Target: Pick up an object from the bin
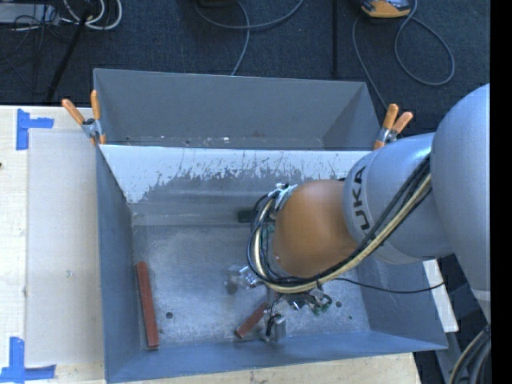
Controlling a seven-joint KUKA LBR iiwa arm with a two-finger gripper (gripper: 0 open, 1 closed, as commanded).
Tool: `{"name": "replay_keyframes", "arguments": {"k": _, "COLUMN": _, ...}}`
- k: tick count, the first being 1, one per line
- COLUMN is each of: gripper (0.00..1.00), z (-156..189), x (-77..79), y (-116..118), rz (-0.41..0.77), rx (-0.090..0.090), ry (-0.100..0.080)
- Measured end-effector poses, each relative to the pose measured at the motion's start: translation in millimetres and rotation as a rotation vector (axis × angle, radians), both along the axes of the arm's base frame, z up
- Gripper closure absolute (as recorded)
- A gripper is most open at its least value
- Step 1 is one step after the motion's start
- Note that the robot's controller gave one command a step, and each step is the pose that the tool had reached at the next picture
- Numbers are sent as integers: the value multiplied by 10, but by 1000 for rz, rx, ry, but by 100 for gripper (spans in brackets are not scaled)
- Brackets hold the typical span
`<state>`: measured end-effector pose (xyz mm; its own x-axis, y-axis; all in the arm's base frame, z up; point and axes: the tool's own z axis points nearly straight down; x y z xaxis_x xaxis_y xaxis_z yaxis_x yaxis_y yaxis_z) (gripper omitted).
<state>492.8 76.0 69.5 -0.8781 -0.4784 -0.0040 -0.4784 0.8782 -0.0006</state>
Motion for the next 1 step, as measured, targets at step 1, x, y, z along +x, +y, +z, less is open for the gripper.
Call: {"name": "replay_keyframes", "arguments": {"k": 1, "gripper": 100, "z": -6, "x": -10, "y": -1, "rz": -1, "rx": -1, "ry": 4}}
